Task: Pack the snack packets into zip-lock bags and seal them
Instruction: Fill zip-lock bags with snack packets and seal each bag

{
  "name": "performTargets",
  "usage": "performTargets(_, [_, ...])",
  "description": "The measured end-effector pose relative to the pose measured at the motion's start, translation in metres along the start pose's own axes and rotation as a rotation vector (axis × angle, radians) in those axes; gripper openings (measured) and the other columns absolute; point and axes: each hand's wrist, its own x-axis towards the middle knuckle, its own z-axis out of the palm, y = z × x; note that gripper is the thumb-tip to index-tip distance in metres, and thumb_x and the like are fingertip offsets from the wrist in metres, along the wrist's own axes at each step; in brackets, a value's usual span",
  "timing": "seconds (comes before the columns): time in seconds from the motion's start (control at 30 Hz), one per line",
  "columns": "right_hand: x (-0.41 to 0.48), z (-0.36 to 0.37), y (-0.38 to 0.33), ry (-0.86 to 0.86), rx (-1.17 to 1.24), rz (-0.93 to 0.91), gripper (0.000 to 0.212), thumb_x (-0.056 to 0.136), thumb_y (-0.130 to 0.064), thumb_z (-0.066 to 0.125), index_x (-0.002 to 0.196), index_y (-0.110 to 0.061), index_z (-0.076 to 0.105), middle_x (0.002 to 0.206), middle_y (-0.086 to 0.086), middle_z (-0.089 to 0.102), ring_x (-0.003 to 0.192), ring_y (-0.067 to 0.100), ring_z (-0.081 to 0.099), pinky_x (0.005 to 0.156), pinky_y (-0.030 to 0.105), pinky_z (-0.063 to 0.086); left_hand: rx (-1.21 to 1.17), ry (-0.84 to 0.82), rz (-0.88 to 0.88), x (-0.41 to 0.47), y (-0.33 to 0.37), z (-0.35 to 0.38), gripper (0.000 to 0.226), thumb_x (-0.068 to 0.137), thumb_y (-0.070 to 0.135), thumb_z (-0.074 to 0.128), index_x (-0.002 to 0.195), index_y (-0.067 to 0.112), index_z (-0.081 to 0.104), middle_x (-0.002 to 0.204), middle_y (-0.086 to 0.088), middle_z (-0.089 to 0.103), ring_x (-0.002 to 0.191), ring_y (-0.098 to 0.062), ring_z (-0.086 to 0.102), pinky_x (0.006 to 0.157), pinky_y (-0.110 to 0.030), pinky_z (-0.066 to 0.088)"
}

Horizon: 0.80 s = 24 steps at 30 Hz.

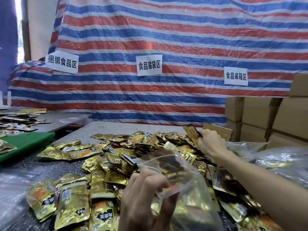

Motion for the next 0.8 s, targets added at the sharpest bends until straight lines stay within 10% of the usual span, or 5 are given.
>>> performTargets(0.33, [-0.085, -0.152, -0.083, -0.328, 1.575, 0.187, 0.013, 0.095, -0.004, 0.059, 0.101, 0.008, 0.059, 0.082, 0.022, 0.075, 0.074, 0.034, 0.076, 0.056, 0.033, 0.06, -0.061, -0.076, -0.042, 0.0, -0.003, -0.001, 0.024, 0.101, 0.041, 0.049, 0.09, 0.02, 0.052, 0.088, 0.009, 0.053, 0.068, -0.021, 0.055, 0.055, -0.04, 0.047])
performTargets(0.8, [-0.157, -0.173, -0.086, -0.36, 0.445, -0.166, 0.03, 0.091, -0.039, 0.067, 0.091, -0.009, 0.072, 0.084, 0.011, 0.074, 0.075, 0.027, 0.069, 0.075, 0.047, 0.057, -0.092, -0.026, -0.088, 0.004, 0.008, 0.002, 0.019, 0.099, 0.041, 0.053, 0.096, 0.023, 0.054, 0.096, 0.011, 0.054, 0.077, -0.022, 0.06, 0.062, -0.042, 0.051])
